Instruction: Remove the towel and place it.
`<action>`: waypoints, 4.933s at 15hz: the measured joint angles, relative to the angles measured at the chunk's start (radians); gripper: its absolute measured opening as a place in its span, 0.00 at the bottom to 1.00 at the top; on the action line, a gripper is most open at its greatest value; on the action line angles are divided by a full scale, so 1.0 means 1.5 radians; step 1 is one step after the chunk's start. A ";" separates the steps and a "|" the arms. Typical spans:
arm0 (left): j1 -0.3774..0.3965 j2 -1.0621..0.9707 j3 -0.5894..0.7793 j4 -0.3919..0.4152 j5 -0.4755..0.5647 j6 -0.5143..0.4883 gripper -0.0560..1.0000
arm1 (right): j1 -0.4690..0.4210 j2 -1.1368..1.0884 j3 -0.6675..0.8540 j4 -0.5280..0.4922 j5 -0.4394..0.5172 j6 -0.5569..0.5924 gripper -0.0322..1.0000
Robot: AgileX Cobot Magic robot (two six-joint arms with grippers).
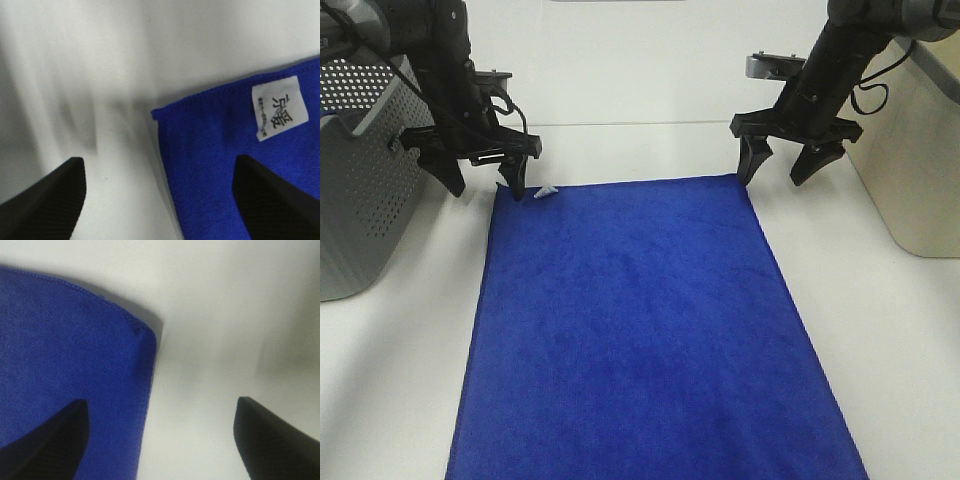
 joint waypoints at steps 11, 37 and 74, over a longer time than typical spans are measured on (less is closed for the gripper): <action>0.001 0.033 -0.009 -0.029 0.007 0.023 0.77 | 0.000 0.047 -0.002 0.032 -0.055 -0.023 0.78; -0.011 0.054 -0.013 -0.209 -0.085 0.199 0.08 | 0.067 0.072 -0.009 0.059 -0.160 -0.058 0.05; -0.015 0.117 -0.145 -0.062 -0.522 0.301 0.08 | 0.065 0.133 -0.206 -0.052 -0.415 -0.102 0.05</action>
